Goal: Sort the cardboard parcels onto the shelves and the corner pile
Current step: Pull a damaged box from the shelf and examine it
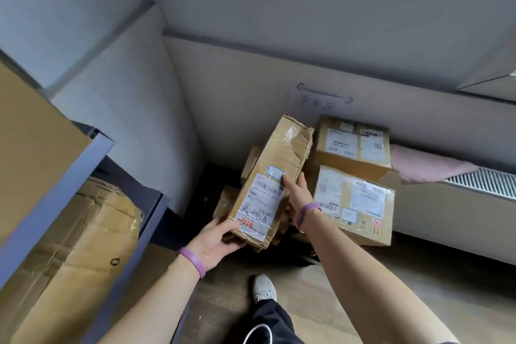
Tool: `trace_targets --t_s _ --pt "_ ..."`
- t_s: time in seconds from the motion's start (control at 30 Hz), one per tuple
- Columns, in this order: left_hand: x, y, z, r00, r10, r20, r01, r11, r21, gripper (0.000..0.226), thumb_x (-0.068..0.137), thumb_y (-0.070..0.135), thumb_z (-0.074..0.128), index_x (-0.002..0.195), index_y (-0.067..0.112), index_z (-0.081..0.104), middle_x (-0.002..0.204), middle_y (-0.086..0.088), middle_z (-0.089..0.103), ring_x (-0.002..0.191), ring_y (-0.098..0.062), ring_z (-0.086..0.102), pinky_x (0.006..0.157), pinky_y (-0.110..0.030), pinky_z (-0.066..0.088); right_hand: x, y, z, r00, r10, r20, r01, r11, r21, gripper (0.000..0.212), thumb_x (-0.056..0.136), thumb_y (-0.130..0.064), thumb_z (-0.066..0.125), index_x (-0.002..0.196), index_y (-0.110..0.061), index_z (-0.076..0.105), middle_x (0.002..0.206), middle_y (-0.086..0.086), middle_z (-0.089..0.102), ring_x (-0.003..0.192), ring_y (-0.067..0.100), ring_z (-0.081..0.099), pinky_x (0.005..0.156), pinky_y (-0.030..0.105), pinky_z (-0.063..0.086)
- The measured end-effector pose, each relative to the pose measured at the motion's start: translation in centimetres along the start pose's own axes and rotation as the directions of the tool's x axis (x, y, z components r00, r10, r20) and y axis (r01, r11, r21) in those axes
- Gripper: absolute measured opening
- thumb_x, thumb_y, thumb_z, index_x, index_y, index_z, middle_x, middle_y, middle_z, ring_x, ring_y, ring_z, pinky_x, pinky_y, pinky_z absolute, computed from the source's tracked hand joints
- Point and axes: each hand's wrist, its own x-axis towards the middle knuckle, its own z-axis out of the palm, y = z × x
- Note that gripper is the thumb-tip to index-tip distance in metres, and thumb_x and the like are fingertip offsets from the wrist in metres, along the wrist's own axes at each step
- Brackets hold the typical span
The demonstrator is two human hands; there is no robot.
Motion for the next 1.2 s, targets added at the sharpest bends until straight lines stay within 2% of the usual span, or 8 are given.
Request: trace_targets --t_s 0.17,0.3,0.47,0.57,0.7,0.87,1.1,1.2 --pt "5.8 0.0 2.5 0.997 -0.083 0.005 0.083 0.994 -0.067 0.033 0.095 0.005 0.051 0.127 0.003 0.061 0.126 -0.02 0.066 0.121 -0.032 0.059 0.078 -0.04 0.058 6.0 0.2 -0.9 0.996 0.089 0.012 -0.088 0.994 -0.059 0.087 0.088 -0.033 0.065 0.156 -0.026 0.012 0.149 0.004 0.047 0.129 0.026 0.052 0.112 0.049 0.039" --pt "11.1 -1.0 3.4 0.989 -0.139 -0.05 0.131 0.982 -0.136 0.034 0.096 0.003 0.049 0.128 0.002 0.06 0.128 -0.021 0.064 0.124 -0.032 0.056 0.085 -0.043 0.052 10.6 0.9 -1.5 0.992 0.122 -0.035 -0.126 0.976 -0.176 0.059 0.098 -0.016 0.055 0.15 -0.015 0.027 0.139 0.006 0.056 0.12 0.024 0.058 0.106 0.046 0.046" --pt "16.4 -2.0 4.3 0.979 -0.18 -0.101 0.166 0.978 -0.13 0.033 0.095 0.001 0.051 0.127 0.002 0.061 0.127 -0.02 0.065 0.123 -0.031 0.056 0.09 -0.043 0.051 15.9 3.0 -2.8 0.977 0.169 -0.131 -0.197 0.949 -0.245 0.053 0.095 -0.009 0.051 0.145 -0.018 0.035 0.136 0.006 0.058 0.118 0.026 0.059 0.106 0.047 0.046" --pt "18.9 -2.5 5.5 0.976 -0.189 -0.108 0.178 0.978 -0.108 0.033 0.097 0.003 0.051 0.129 0.005 0.061 0.128 -0.017 0.065 0.126 -0.029 0.055 0.1 -0.043 0.047 17.8 2.3 -3.7 0.965 0.193 -0.179 -0.237 0.933 -0.272 0.052 0.094 0.001 0.043 0.145 -0.014 0.04 0.136 0.008 0.058 0.12 0.026 0.057 0.109 0.042 0.043" --pt "22.0 -3.2 6.9 0.972 -0.211 -0.103 0.199 0.974 -0.109 0.034 0.099 0.004 0.047 0.131 0.002 0.059 0.129 -0.018 0.064 0.126 -0.028 0.055 0.103 -0.041 0.045 19.1 1.8 -4.7 0.967 0.173 -0.187 -0.233 0.897 -0.376 0.049 0.098 -0.003 0.045 0.145 -0.015 0.038 0.135 0.005 0.056 0.124 0.024 0.054 0.107 0.032 0.041" --pt "24.5 -3.6 8.5 0.965 -0.213 -0.154 0.194 0.972 -0.133 0.024 0.097 -0.001 0.047 0.11 0.004 0.067 0.108 -0.015 0.068 0.107 -0.024 0.059 0.089 -0.034 0.051 20.6 2.1 -5.0 0.953 0.19 -0.237 -0.28 0.851 -0.444 0.046 0.101 -0.003 0.038 0.146 -0.012 0.033 0.137 0.006 0.053 0.123 0.025 0.053 0.099 0.027 0.038" --pt "25.9 -3.6 10.2 0.942 -0.251 -0.224 0.232 0.966 -0.111 0.026 0.1 -0.001 0.044 0.09 0.01 0.065 0.09 -0.01 0.067 0.088 -0.021 0.06 0.081 -0.033 0.048 22.1 3.0 -4.6 0.927 0.268 -0.264 -0.361 0.831 -0.423 0.045 0.095 0.001 0.046 0.137 -0.011 0.036 0.131 0.012 0.059 0.117 0.032 0.06 0.103 0.045 0.047" --pt "26.3 -3.5 10.4 0.923 -0.254 -0.289 0.258 0.966 -0.027 0.016 0.099 0.001 0.049 0.1 0.011 0.062 0.094 -0.01 0.065 0.086 -0.024 0.059 0.078 -0.038 0.048 21.8 2.9 -4.5 0.924 0.249 -0.292 -0.358 0.832 -0.424 0.046 0.095 0.0 0.044 0.139 -0.011 0.035 0.133 0.013 0.057 0.121 0.033 0.057 0.105 0.044 0.045"
